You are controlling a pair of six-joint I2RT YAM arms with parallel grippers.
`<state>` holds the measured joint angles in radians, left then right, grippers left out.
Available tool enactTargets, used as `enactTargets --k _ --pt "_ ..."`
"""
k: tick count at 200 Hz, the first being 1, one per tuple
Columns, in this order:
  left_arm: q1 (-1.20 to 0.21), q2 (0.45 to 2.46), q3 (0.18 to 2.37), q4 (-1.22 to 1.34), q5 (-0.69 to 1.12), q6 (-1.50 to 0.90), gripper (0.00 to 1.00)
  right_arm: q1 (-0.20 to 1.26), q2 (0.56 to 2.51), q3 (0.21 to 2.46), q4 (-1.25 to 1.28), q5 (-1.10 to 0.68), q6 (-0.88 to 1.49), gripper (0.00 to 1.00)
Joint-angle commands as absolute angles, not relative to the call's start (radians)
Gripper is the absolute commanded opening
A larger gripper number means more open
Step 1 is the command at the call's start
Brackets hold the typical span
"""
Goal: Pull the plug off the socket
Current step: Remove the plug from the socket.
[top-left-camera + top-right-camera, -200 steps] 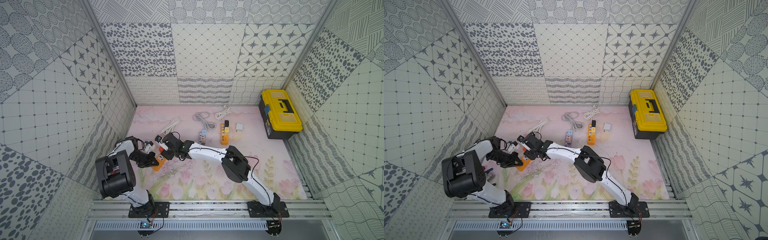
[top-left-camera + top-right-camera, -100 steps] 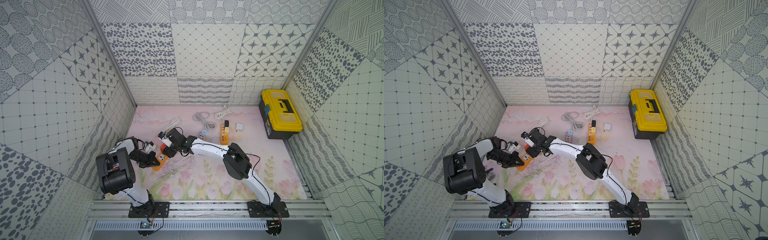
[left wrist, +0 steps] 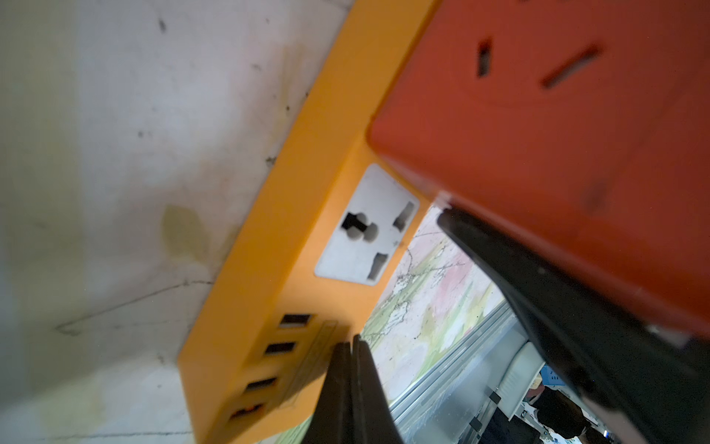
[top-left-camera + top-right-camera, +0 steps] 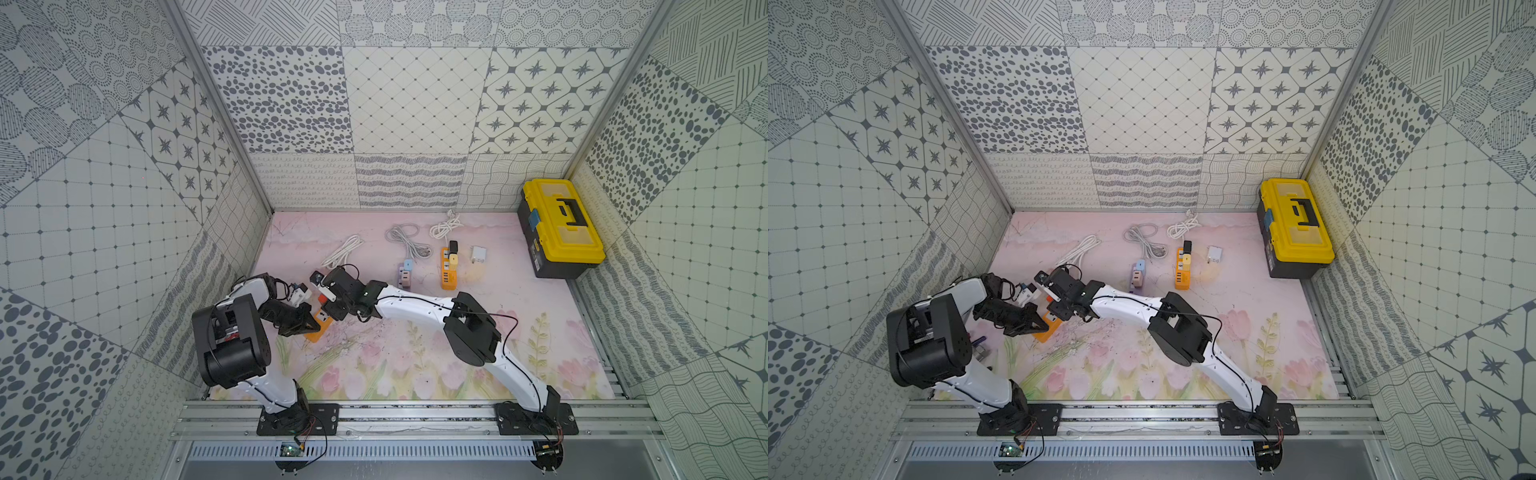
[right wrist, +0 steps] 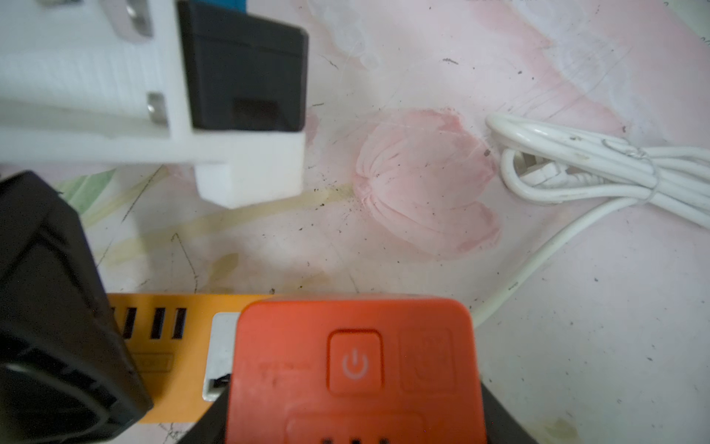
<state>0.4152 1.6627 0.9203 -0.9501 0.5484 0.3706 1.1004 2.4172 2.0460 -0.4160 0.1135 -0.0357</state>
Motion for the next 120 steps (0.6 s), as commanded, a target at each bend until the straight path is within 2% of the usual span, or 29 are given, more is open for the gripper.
enactTargets --k 1,21,52,120 --pt "0.417 1.686 0.906 -0.833 0.306 0.372 0.0 1.077 2.388 2.082 -0.471 -0.01 -0.021 0.09" --pt "0.417 1.687 0.908 -0.834 0.309 0.373 0.0 1.051 2.395 2.114 -0.494 -0.09 0.025 0.09" --pt "0.417 1.687 0.907 -0.837 0.311 0.375 0.0 1.052 2.401 2.135 -0.523 -0.097 0.026 0.09" --pt "0.417 1.69 0.909 -0.839 0.316 0.38 0.0 1.132 2.396 2.08 -0.469 0.136 -0.11 0.09"
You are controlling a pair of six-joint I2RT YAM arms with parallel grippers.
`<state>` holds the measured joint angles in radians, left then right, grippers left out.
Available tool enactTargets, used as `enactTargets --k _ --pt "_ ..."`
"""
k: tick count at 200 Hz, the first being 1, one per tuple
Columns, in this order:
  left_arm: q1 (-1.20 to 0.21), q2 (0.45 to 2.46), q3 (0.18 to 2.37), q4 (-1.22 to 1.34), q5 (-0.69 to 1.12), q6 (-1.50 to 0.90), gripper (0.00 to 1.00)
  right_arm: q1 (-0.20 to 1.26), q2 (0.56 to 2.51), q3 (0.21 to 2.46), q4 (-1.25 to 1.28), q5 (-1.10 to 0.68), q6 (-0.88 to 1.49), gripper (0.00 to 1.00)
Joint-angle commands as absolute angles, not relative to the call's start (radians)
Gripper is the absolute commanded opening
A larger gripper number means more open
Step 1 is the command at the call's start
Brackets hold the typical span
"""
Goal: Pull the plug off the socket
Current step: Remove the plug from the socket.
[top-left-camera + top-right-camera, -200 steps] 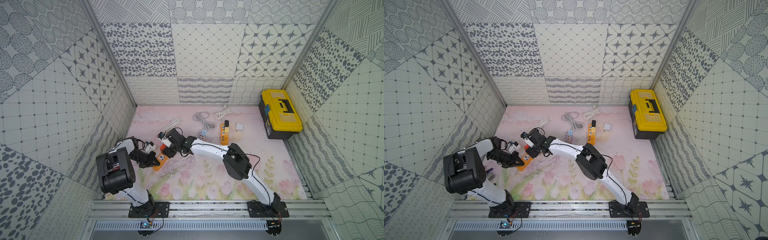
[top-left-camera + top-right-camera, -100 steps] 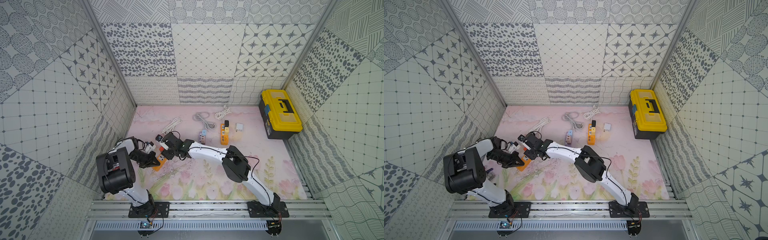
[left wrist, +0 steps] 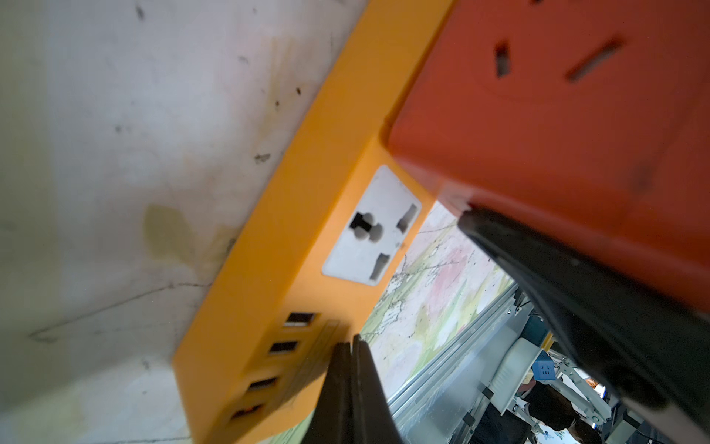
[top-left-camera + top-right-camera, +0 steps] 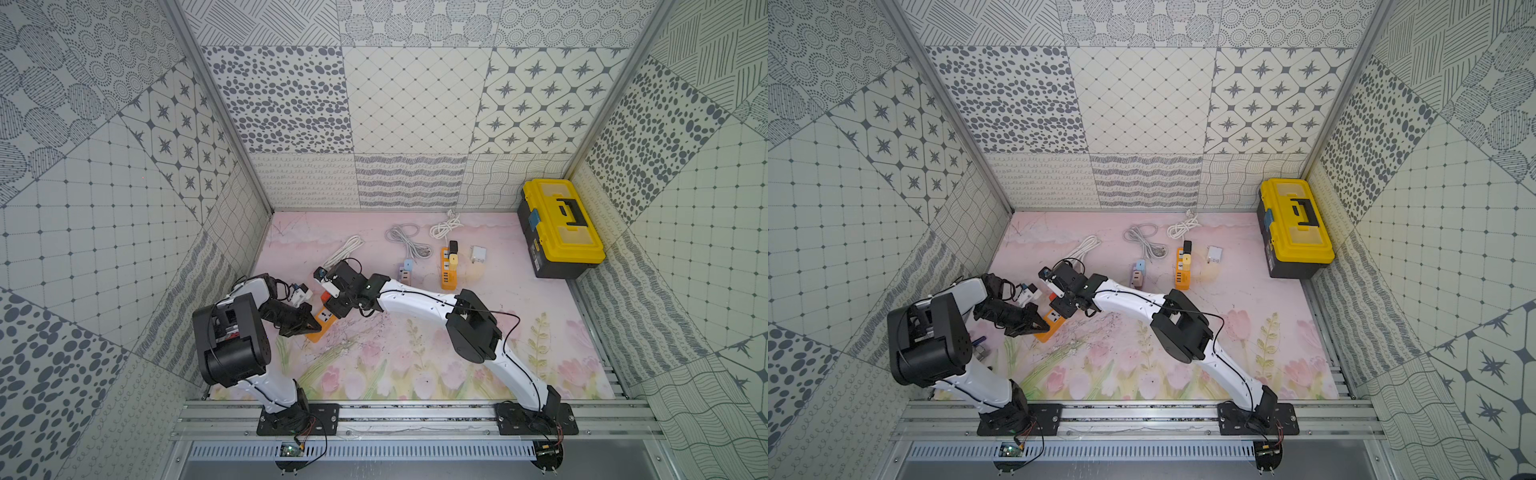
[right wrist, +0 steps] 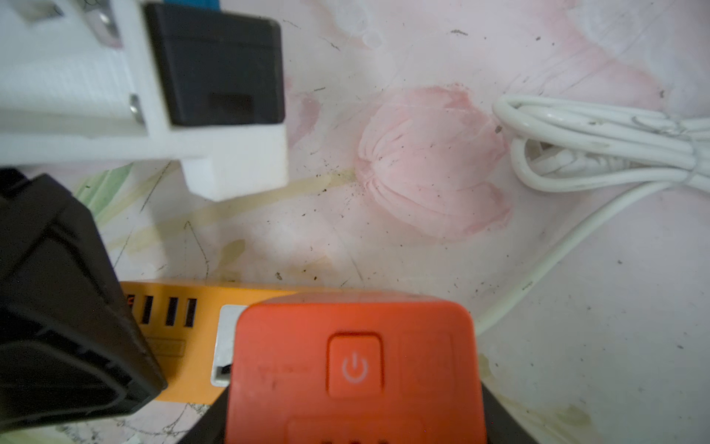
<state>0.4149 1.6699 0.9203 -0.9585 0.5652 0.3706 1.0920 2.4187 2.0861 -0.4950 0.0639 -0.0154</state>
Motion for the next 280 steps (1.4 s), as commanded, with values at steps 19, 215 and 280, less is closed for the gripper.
enactTargets --k 19,215,280 --pt "0.417 1.689 0.909 -0.839 0.318 0.379 0.0 1.127 2.392 2.078 -0.454 0.119 -0.086 0.09" --pt "0.417 1.695 0.911 -0.842 0.319 0.382 0.0 1.124 2.375 2.114 -0.48 0.059 -0.058 0.07" --pt "0.417 1.694 0.911 -0.843 0.319 0.383 0.0 1.029 2.404 2.221 -0.565 -0.251 0.105 0.07"
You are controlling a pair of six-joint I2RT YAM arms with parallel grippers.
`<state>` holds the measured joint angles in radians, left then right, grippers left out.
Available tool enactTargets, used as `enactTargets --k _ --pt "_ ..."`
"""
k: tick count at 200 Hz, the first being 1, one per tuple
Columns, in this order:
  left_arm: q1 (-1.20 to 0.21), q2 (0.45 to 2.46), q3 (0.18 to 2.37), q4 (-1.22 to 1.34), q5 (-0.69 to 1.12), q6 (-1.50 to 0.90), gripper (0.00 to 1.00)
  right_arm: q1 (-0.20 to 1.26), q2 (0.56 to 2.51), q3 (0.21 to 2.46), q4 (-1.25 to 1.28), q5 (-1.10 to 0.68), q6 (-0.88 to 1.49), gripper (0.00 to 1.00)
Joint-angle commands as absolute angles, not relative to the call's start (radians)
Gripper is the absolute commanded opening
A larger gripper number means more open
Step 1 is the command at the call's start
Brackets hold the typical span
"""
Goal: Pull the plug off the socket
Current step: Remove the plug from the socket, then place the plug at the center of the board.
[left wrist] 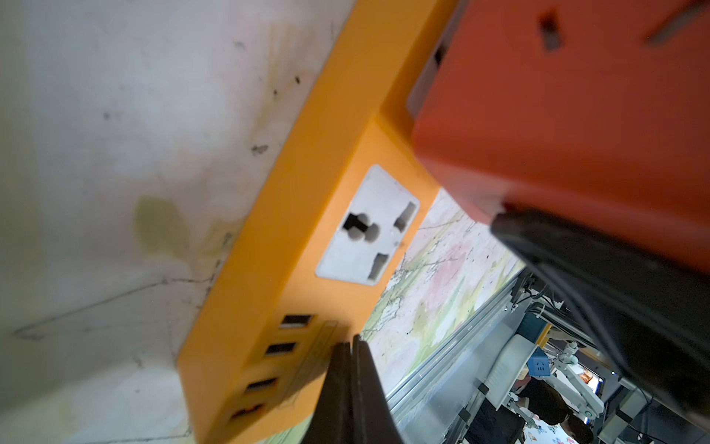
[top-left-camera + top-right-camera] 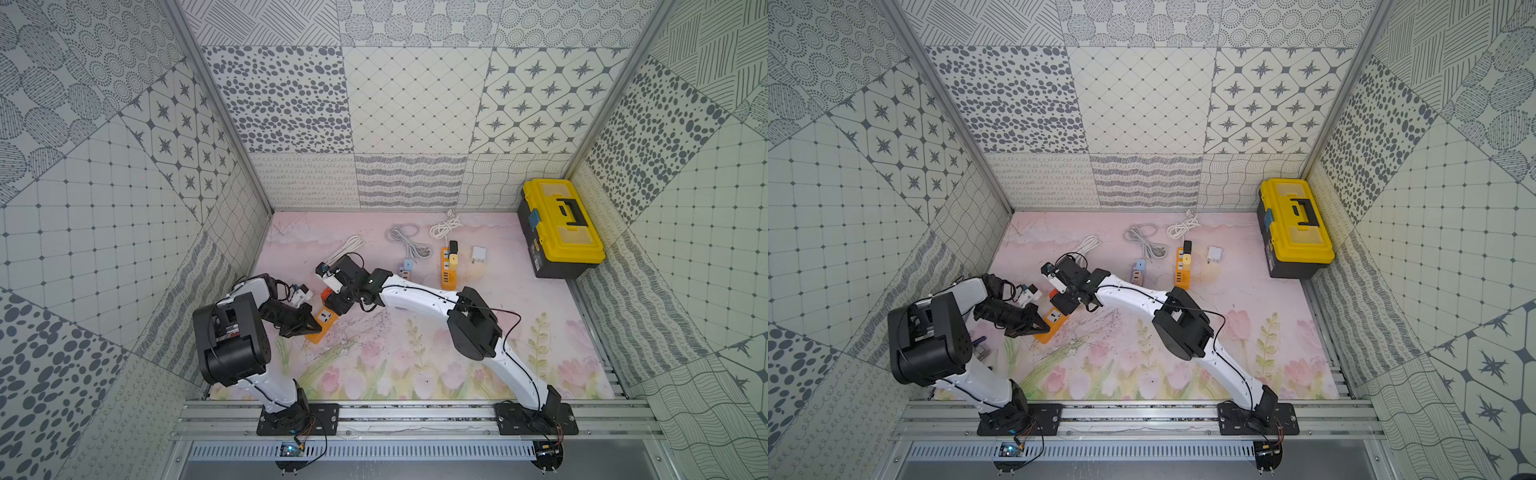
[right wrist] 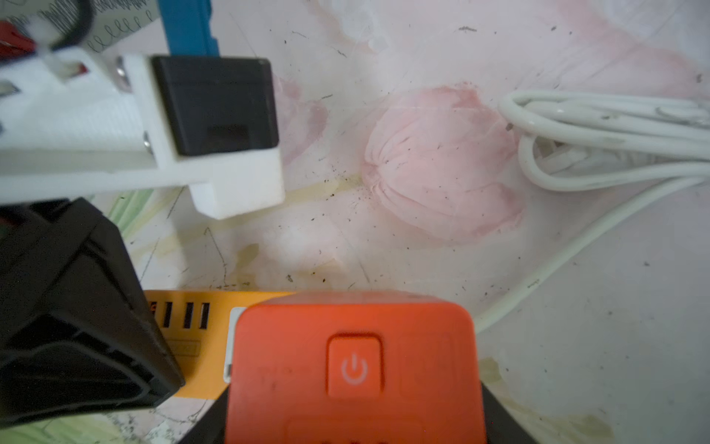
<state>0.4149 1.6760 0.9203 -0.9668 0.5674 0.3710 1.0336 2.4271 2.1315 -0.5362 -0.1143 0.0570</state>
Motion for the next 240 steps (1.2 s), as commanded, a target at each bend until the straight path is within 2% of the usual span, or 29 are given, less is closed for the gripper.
enactTargets --k 1,27,66,116,151,190,240 --pt "0.417 1.694 0.911 -0.842 0.319 0.383 0.0 1.029 2.406 2.223 -0.568 -0.249 0.103 0.07" --pt "0.416 1.691 0.91 -0.84 0.319 0.382 0.0 1.061 2.411 2.229 -0.606 -0.146 0.043 0.07" --pt "0.417 1.692 0.91 -0.842 0.321 0.383 0.0 1.123 2.377 2.135 -0.528 0.048 -0.053 0.07" --pt "0.416 1.692 0.911 -0.843 0.321 0.382 0.0 1.096 2.274 2.078 -0.496 0.011 0.025 0.05" --pt "0.417 1.692 0.911 -0.843 0.319 0.383 0.0 1.05 2.111 1.958 -0.512 0.009 0.098 0.04" --pt "0.416 1.688 0.91 -0.841 0.321 0.379 0.0 0.919 1.882 1.732 -0.606 0.047 0.195 0.05" --pt "0.417 1.68 0.907 -0.839 0.324 0.38 0.0 0.572 1.609 1.39 -0.698 -0.002 0.29 0.06"
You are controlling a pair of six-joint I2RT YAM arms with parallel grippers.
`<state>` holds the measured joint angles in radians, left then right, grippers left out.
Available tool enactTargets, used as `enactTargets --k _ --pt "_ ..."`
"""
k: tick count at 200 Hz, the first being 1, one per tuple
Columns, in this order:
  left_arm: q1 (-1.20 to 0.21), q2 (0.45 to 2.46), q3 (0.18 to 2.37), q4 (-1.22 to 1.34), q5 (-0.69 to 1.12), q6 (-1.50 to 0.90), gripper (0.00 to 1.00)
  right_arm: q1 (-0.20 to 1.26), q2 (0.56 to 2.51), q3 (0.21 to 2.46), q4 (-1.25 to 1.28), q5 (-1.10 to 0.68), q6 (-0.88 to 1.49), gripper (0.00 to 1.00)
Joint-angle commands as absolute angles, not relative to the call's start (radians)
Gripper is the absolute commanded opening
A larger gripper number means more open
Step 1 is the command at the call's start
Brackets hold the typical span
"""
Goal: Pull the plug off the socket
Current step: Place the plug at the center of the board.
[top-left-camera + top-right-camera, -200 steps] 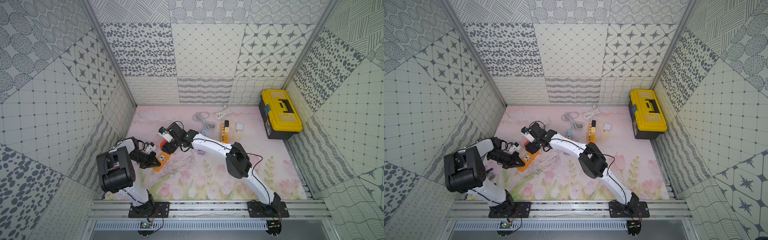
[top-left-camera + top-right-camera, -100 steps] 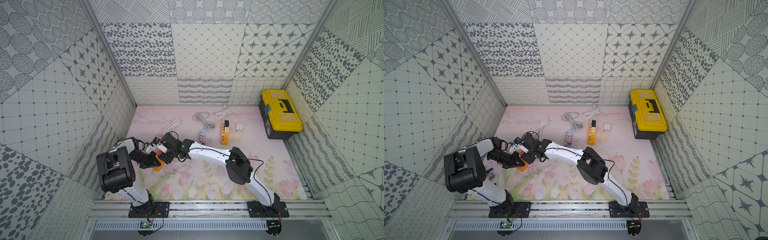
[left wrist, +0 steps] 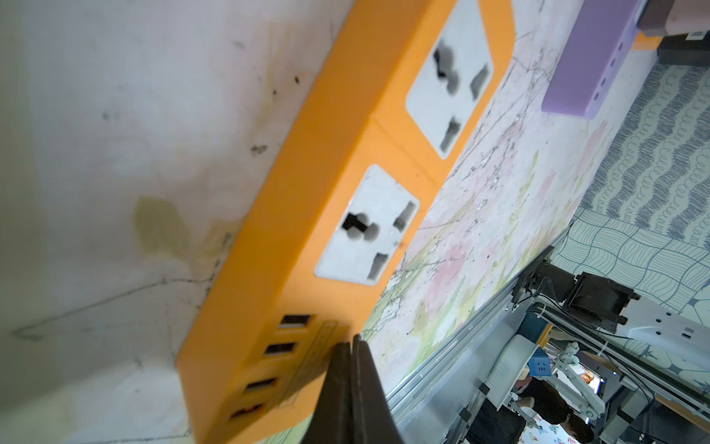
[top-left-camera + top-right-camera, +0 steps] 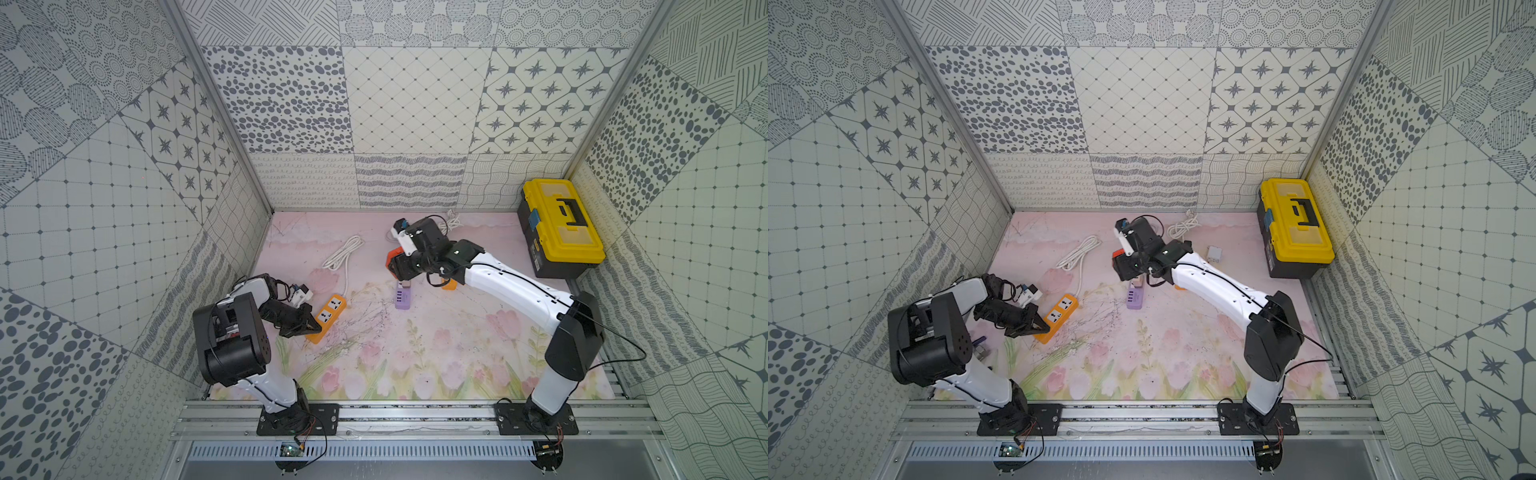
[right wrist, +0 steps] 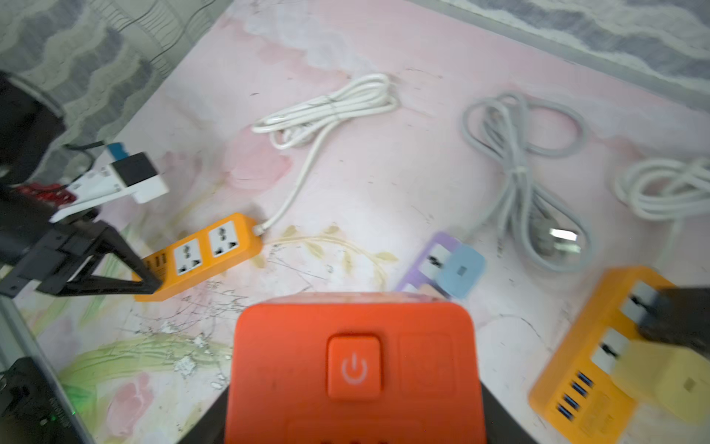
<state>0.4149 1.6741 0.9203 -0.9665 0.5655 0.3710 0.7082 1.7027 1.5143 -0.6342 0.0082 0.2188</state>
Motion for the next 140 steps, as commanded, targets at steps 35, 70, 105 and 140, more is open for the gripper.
enactTargets --k 35,70,105,140 --pt "0.417 1.682 0.909 -0.841 0.325 0.379 0.0 0.337 1.603 1.342 -0.825 0.048 0.278 0.09" --pt "0.417 1.677 0.906 -0.838 0.323 0.378 0.0 0.198 1.73 1.416 -0.911 0.191 0.256 0.12" --pt "0.417 1.676 0.906 -0.838 0.322 0.378 0.0 0.13 1.907 1.555 -0.956 0.233 0.222 0.16" --pt "0.417 1.675 0.905 -0.838 0.324 0.377 0.0 0.088 2.034 1.652 -0.945 0.261 0.195 0.26"
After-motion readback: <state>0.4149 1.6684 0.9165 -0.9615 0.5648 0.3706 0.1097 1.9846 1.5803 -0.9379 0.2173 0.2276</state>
